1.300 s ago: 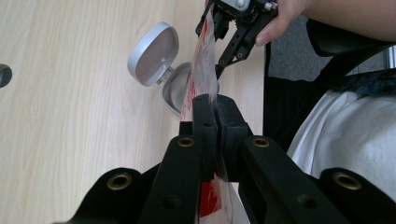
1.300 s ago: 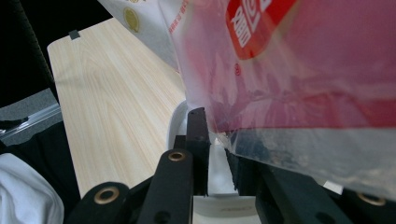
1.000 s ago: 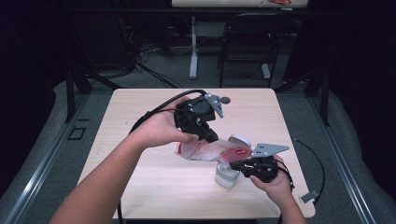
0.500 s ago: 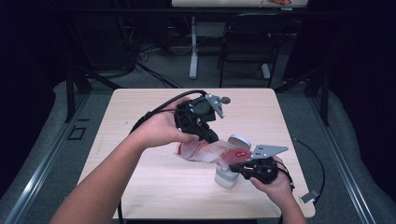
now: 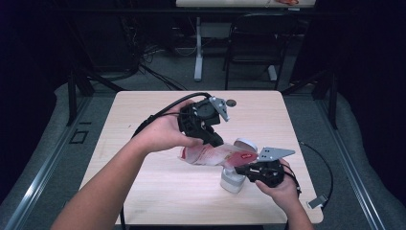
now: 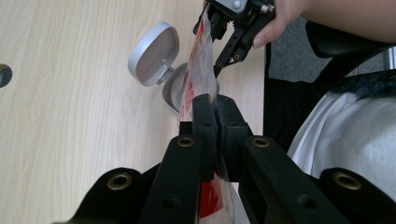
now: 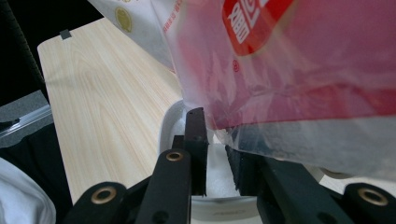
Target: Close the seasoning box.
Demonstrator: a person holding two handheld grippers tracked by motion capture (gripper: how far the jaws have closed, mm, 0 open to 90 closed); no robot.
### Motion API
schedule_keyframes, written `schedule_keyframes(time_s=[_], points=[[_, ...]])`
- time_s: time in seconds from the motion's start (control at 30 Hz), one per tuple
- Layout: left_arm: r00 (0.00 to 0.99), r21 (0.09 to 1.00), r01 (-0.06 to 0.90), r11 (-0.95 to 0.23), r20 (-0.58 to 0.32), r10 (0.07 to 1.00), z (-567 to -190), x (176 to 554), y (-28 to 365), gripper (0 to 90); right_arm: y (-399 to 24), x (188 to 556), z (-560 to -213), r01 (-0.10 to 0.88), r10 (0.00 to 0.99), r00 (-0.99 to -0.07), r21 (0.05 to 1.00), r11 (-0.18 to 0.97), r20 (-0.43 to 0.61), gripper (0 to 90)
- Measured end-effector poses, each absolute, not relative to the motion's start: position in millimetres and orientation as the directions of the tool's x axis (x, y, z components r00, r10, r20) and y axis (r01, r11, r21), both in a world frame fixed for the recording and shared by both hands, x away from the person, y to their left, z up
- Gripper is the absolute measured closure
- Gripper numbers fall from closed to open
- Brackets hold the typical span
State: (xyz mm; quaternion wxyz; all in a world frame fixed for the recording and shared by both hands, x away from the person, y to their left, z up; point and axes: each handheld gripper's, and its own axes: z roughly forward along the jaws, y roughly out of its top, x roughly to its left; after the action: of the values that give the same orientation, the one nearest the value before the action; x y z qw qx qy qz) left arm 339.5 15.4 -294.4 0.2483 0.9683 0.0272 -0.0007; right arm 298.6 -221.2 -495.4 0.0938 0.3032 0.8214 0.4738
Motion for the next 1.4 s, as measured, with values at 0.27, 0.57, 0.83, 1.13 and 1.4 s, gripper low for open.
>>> schedule_keyframes(time_s=[0.27, 0.57, 0.83, 1.13, 1.4], points=[[0.999, 0.478, 0.051, -0.877, -0.017, 0.049, -294, 340, 15, 88.5, -223, 296, -496, 0.409, 0.560, -0.815, 0.831, 0.378, 0.146, 79.7], [0.998, 0.484, 0.059, -0.873, -0.020, 0.057, -297, 340, 21, 88.4, -219, 297, -497, 0.406, 0.561, -0.816, 0.831, 0.380, 0.141, 81.3], [0.997, 0.486, 0.071, -0.871, -0.015, 0.073, -299, 342, 27, 88.2, -218, 298, -497, 0.407, 0.555, -0.817, 0.837, 0.365, 0.155, 84.0], [0.994, 0.501, 0.099, -0.860, -0.009, 0.109, -304, 344, 40, 87.8, -217, 299, -496, 0.400, 0.551, -0.820, 0.844, 0.357, 0.155, 87.1], [0.992, 0.506, 0.114, -0.855, -0.013, 0.125, -307, 345, 48, 87.5, -215, 298, -495, 0.390, 0.557, -0.819, 0.846, 0.363, 0.139, 87.5]])
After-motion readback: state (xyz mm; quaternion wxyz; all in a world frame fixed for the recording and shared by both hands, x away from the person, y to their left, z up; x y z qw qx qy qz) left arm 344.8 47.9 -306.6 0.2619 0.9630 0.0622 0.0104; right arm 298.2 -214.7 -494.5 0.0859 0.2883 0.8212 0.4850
